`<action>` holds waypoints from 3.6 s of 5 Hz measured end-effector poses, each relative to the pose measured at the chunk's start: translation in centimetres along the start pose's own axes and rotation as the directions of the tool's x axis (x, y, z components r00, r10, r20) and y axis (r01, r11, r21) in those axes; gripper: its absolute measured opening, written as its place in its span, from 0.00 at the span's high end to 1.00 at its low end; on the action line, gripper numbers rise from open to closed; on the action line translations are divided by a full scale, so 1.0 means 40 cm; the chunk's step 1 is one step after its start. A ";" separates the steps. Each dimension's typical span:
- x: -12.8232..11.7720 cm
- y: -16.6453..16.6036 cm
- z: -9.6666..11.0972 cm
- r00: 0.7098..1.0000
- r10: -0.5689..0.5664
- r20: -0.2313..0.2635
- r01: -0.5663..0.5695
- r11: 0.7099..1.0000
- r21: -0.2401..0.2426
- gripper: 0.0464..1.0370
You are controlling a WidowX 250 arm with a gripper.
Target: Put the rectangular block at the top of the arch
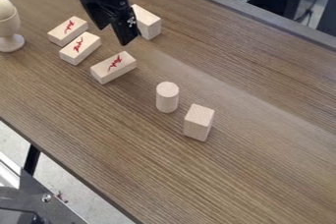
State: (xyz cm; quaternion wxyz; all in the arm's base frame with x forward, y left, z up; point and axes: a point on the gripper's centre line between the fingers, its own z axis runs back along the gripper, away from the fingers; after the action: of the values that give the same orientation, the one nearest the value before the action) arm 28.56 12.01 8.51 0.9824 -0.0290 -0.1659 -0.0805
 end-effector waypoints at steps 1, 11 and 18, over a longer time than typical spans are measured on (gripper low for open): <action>-0.020 -0.006 -0.032 0.999 0.014 -0.039 -0.015 0.999 -0.030 0.04; -0.090 0.011 -0.112 0.992 0.004 -0.128 -0.002 1.000 0.020 0.54; 0.074 -0.139 0.103 0.768 0.637 0.068 -0.640 0.756 0.137 0.54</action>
State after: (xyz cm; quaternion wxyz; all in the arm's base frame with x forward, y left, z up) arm 29.07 6.45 13.54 0.9487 -0.0093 -0.1601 0.2724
